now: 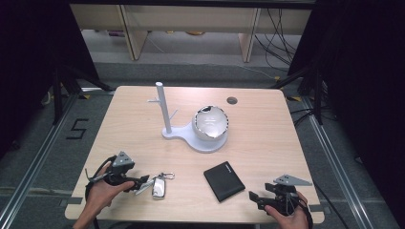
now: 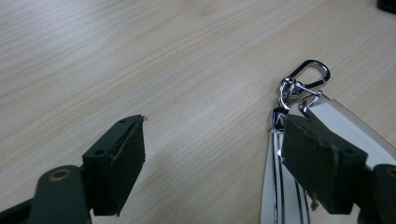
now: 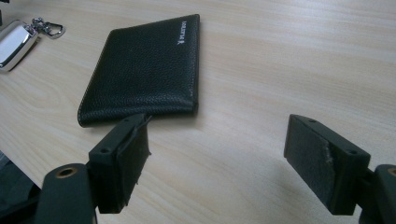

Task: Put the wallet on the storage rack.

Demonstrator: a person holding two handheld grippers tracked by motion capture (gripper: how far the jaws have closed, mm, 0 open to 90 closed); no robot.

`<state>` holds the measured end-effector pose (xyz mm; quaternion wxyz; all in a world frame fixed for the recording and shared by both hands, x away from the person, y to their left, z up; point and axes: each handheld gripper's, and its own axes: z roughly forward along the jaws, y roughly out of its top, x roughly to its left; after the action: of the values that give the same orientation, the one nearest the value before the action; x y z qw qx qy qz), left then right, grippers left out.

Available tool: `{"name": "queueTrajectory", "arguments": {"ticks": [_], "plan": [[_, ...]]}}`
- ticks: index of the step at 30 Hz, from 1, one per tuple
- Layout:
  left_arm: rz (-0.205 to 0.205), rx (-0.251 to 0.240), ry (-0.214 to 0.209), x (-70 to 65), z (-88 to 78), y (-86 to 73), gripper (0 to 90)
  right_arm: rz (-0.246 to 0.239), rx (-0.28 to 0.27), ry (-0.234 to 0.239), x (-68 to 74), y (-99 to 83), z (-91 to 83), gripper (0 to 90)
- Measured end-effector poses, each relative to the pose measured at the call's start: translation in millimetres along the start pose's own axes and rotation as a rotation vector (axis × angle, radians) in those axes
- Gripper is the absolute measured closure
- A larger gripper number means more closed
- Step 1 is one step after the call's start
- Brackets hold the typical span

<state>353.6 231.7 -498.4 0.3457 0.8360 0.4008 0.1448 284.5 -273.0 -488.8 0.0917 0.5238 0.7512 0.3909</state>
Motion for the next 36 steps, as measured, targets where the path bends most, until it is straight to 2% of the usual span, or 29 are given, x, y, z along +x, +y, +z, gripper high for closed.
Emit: {"name": "queueTrajectory", "arguments": {"ticks": [1, 2, 3, 4, 5, 6, 9, 10, 13, 14, 15, 16, 18, 19, 20, 24, 25, 27, 30, 36], "plan": [[0.0, 0.0, 0.0, 0.0, 0.0, 0.0, 21.4, 0.0, 0.0, 0.0, 0.0, 0.0, 0.0, 22.8], [0.008, 0.016, 0.002, -1.0, -0.7, 1.6, 21.6, -0.032, -0.004, -0.002, -2.9, 0.5, 0.3, 22.9], [0.008, 0.016, 0.002, -1.0, -0.7, 1.6, 21.5, -0.032, -0.004, -0.002, -2.9, 0.5, 0.3, 22.9], [0.001, -0.001, -0.008, -2.3, -0.5, 2.2, 21.5, -0.023, -0.001, 0.019, -2.1, 0.4, -0.1, 23.1], [0.01, 0.002, -0.009, -2.7, -1.4, 3.7, 21.6, -0.018, 0.003, 0.007, -1.1, 0.2, 0.6, 23.7], [0.015, -0.001, -0.01, -4.2, -1.7, 6.1, 21.9, -0.018, 0.007, 0.031, 0.9, 0.4, -1.6, 25.7], [0.01, -0.009, -0.026, -7.4, -1.5, 10.3, 23.7, -0.006, 0.022, 0.028, 5.3, 0.7, -3.1, 26.3], [0.026, -0.017, -0.043, -11.7, 0.2, 15.4, 24.4, -0.001, 0.017, 0.054, 7.6, -0.1, -4.2, 26.4], [0.04, -0.013, -0.058, -16.3, 2.5, 21.5, 28.4, -0.014, 0.022, 0.059, 7.8, -0.5, -4.6, 26.4], [0.068, -0.011, -0.074, -23.6, 6.6, 30.5, 29.0, 0.007, 0.025, 0.092, 9.0, -1.5, -2.5, 26.4], [0.068, -0.011, -0.074, -23.6, 6.6, 30.5, 30.4, 0.007, 0.025, 0.092, 9.0, -1.5, -2.5, 26.4], [0.097, -0.007, -0.094, -29.4, 10.4, 38.3, 33.2, 0.014, 0.033, 0.111, 11.4, -2.0, -2.3, 26.4], [0.111, -0.004, -0.103, -33.6, 13.7, 43.6, 35.3, 0.03, 0.039, 0.118, 13.9, -2.2, -2.9, 26.6], [0.127, 0.0, -0.11, -36.5, 16.4, 47.9, 38.2, 0.0, 0.036, 0.111, 14.1, -2.0, -2.0, 27.0], [0.134, 0.001, -0.115, -39.6, 19.3, 51.8, 39.8, 0.03, 0.032, 0.139, 16.9, -2.7, -1.2, 27.0], [0.154, 0.01, -0.146, -48.5, 29.1, 63.9, 42.4, 0.027, 0.051, 0.132, 18.5, -2.3, -1.8, 27.0], [0.161, 0.019, -0.153, -50.8, 31.6, 66.3, 44.0, -0.01, 0.039, 0.137, 15.9, -2.3, -0.4, 27.0], [0.171, 0.022, -0.161, -53.4, 34.2, 69.0, 43.9, 0.004, 0.043, 0.137, 16.7, -2.4, -1.1, 27.0], [0.18, 0.039, -0.174, -56.8, 39.0, 72.9, 43.1, 0.0, 0.043, 0.133, 16.8, -2.6, -1.0, 27.0], [0.181, 0.041, -0.185, -59.2, 43.8, 76.6, 42.0, -0.001, 0.041, 0.137, 17.0, -2.6, -0.7, 27.0]]}}
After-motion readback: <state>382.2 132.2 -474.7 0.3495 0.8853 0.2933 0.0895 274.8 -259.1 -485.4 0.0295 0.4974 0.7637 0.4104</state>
